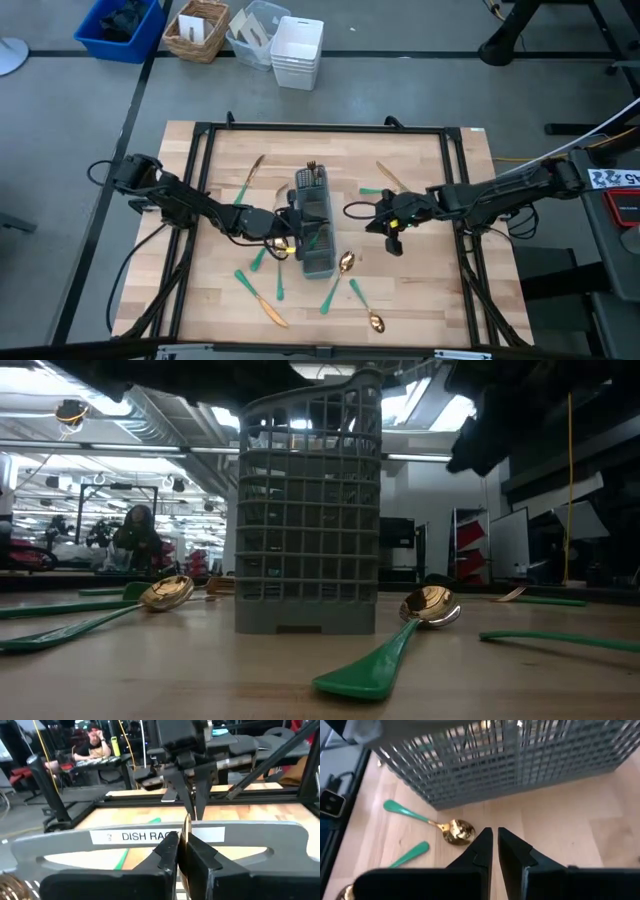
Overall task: Sort silverware
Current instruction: Put the green spoon into the utensil rack
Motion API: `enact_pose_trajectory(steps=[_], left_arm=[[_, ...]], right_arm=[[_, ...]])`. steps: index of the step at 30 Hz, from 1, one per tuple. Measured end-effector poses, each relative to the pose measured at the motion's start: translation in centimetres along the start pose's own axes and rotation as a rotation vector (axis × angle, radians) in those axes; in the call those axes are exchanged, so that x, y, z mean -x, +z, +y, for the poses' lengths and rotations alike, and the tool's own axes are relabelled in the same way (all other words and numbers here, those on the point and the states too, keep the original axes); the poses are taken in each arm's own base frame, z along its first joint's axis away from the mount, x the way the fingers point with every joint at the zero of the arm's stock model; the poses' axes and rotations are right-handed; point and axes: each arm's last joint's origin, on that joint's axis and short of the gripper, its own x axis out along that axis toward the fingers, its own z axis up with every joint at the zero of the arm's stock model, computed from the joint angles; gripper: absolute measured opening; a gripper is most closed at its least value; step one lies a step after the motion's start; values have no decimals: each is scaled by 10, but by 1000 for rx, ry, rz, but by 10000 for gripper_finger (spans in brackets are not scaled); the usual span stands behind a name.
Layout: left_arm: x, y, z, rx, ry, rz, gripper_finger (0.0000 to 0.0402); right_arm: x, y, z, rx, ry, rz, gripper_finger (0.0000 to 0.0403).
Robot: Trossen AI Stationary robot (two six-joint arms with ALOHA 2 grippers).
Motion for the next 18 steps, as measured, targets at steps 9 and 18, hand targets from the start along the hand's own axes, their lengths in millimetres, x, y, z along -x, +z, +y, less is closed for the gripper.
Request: enact_pose_trajectory(steps=[9, 18], left_arm=[[-1, -13, -5, 28, -32, 90, 47], [-1, -13, -5, 135, -26, 88, 116]], right_arm=[[-42, -8, 1, -22, 104, 94, 39], [-81, -25, -3, -40, 141, 207, 124]])
